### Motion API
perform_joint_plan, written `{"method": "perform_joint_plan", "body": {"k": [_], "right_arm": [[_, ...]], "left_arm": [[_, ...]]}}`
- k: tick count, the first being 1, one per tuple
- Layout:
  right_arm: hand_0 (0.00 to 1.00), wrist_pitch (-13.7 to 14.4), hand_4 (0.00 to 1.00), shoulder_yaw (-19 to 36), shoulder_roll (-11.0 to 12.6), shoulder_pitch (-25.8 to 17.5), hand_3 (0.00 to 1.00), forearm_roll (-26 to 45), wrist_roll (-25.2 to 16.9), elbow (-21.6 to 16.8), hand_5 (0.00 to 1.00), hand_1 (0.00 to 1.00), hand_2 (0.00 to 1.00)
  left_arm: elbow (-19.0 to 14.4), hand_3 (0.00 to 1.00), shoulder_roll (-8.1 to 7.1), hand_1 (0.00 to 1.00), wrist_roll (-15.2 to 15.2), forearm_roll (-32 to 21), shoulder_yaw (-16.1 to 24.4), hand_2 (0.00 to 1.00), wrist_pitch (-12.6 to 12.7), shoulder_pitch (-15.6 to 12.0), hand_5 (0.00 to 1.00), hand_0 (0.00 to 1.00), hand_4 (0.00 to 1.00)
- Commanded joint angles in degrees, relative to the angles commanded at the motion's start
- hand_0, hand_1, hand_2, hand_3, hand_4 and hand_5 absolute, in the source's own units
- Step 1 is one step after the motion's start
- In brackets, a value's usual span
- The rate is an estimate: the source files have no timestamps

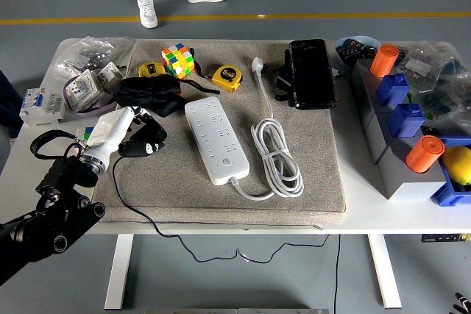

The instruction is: Put the plug near the board,insert it into the board,press the button,pull the plug out

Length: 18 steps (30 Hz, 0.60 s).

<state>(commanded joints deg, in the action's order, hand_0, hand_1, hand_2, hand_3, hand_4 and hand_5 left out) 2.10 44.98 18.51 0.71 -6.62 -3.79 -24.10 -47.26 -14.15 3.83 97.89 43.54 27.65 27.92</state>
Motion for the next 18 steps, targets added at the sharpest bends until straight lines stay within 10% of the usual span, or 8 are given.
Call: {"method": "perform_joint_plan", "body": {"k": [10,18], "right_arm": [[0.611,0.0,0.825,0.4,-0.1,0.1,0.542,-0.1,0.0,0.0,0.489,0.666,0.664],[0.610,0.0,0.825,0.1,-0.3,0.2,0.542,0.1,0.0,0.2,0.490,0.666,0.664]], "left_arm": [[-2.1,0.735,-0.32,0.723,2.5,-1.1,3.6,0.775,1.1,-1.2,0.494,0.579,0.998],[-4.2,0.700,0.08,0.692,11.9,-12.5,8.9,0.704,1.9,-4.6,0.501,0.579,0.998]]}}
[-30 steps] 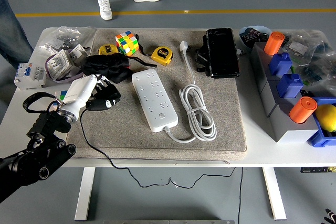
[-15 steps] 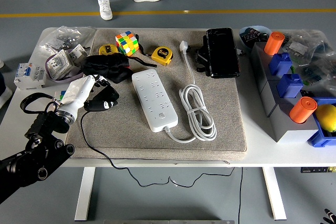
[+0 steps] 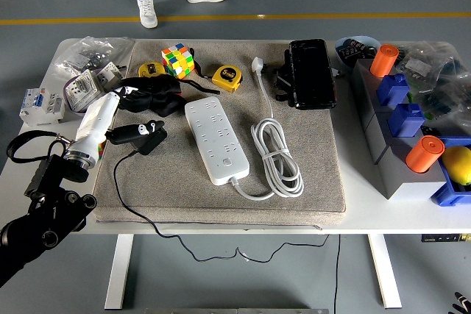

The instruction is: Put the plug near the board,insert it into the board,press the button,pull the plug out

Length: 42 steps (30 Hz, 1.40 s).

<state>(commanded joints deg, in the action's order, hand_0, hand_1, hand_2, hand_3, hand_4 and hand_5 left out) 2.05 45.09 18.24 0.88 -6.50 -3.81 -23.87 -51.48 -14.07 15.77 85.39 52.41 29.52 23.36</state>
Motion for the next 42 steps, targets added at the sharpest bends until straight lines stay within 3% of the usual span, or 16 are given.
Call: {"method": "perform_joint_plan", "body": {"k": [3,4,7,18,25,42], "right_arm": [[0.610,0.0,0.825,-0.2,0.0,0.0,0.542,0.0,0.0,0.0,0.490,0.666,0.664],[0.610,0.0,0.825,-0.2,0.0,0.0,0.541,0.0,0.0,0.0,0.490,0.666,0.664],[0.610,0.0,0.825,-0.3,0.0,0.1,0.541,0.1,0.0,0.1,0.490,0.666,0.664],[0.610,0.0,0.825,-0.9,0.0,0.5,0.541,0.6,0.0,0.6,0.490,0.666,0.664],[0.610,-0.1,0.824,-1.6,-0.2,0.5,0.541,1.1,0.1,1.1,0.491,0.666,0.664],[0.610,0.0,0.822,-1.7,-0.4,0.4,0.540,1.1,0.0,1.1,0.492,0.666,0.664]], "left_arm": [[-0.5,0.700,0.56,0.692,6.0,-7.4,1.6,0.704,-0.4,-1.6,0.501,0.579,0.998],[-0.7,0.610,0.75,0.655,8.1,-10.1,2.3,0.666,-0.9,-2.1,0.411,0.563,0.916],[-1.1,0.610,1.04,0.655,11.6,-17.1,4.0,0.666,-2.0,-3.1,0.411,0.563,0.916],[-1.7,0.597,0.08,0.649,13.6,-41.6,7.3,0.642,-5.4,-5.1,0.395,0.554,0.893],[-2.1,0.594,-0.10,0.645,12.7,-45.1,9.0,0.629,-7.2,-5.9,0.399,0.547,0.895],[-2.5,0.590,-0.11,0.636,11.5,-44.3,10.0,0.611,-7.4,-6.4,0.393,0.539,0.885]]}}
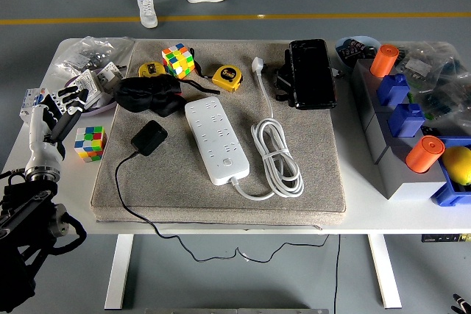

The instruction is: Put the plug near the board,insert it into the board,press the button,pull the plug out

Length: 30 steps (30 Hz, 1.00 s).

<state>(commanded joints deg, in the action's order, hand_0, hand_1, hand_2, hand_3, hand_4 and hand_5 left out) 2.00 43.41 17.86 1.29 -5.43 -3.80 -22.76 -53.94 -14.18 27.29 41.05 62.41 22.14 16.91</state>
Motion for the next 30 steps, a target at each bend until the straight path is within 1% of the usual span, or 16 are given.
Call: {"method": "perform_joint_plan", "body": {"k": [16,30], "right_arm": [[0.609,0.1,0.821,0.8,0.1,-0.3,0.540,-0.1,0.0,0.1,0.494,0.667,0.664],[0.609,0.2,0.818,0.8,-0.1,-0.4,0.539,0.4,0.0,0.5,0.496,0.666,0.664]], "left_arm": [[-0.6,0.591,0.47,0.631,-0.5,0.6,2.1,0.604,-0.2,-0.6,0.392,0.537,0.880],[-1.0,0.591,0.57,0.626,-0.6,0.8,2.8,0.605,-0.2,-0.9,0.395,0.532,0.876]]}}
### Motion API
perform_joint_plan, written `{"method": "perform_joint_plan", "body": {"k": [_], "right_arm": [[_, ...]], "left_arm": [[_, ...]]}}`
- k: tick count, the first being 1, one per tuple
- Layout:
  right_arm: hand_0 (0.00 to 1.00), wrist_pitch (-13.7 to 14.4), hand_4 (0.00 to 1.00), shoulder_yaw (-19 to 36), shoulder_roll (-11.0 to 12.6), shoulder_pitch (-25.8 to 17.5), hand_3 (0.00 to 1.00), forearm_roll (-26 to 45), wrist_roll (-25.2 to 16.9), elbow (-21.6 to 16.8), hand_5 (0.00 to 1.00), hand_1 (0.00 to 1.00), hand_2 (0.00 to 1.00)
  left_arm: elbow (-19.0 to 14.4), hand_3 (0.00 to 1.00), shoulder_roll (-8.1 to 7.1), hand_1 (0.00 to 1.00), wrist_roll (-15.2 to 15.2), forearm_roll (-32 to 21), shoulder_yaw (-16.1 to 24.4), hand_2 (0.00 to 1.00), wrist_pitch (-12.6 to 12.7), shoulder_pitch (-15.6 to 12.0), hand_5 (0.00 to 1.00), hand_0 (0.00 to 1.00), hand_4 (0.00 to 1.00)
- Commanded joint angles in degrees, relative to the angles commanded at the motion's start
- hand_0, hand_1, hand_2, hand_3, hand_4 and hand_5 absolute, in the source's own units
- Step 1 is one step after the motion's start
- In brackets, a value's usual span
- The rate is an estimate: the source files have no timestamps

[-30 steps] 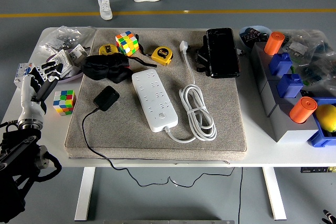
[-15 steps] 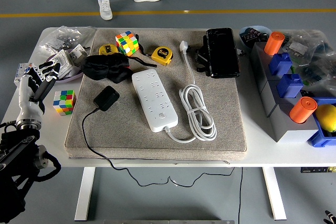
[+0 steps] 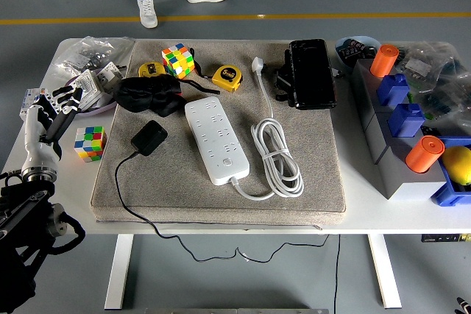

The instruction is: Put the plug near the board,insert it into the board,press the button,pull the plug out

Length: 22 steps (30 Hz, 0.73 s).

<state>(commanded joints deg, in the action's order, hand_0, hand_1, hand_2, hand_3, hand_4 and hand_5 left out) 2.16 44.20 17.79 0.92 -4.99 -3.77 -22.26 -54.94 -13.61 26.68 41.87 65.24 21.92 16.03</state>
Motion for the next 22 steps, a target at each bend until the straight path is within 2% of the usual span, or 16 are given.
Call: {"method": "perform_joint_plan", "body": {"k": [14,22], "right_arm": [[0.609,0.2,0.817,-0.5,-0.1,0.1,0.538,0.4,-0.1,0.1,0.498,0.666,0.663],[0.609,0.2,0.816,-1.5,0.0,1.7,0.538,0.8,-0.1,0.2,0.498,0.666,0.663]], "left_arm": [[-0.5,0.591,0.04,0.627,0.2,0.0,0.8,0.603,0.0,-0.4,0.397,0.531,0.874],[-0.5,0.591,-0.70,0.627,0.3,-0.3,-0.2,0.603,0.1,0.7,0.397,0.530,0.874]]}}
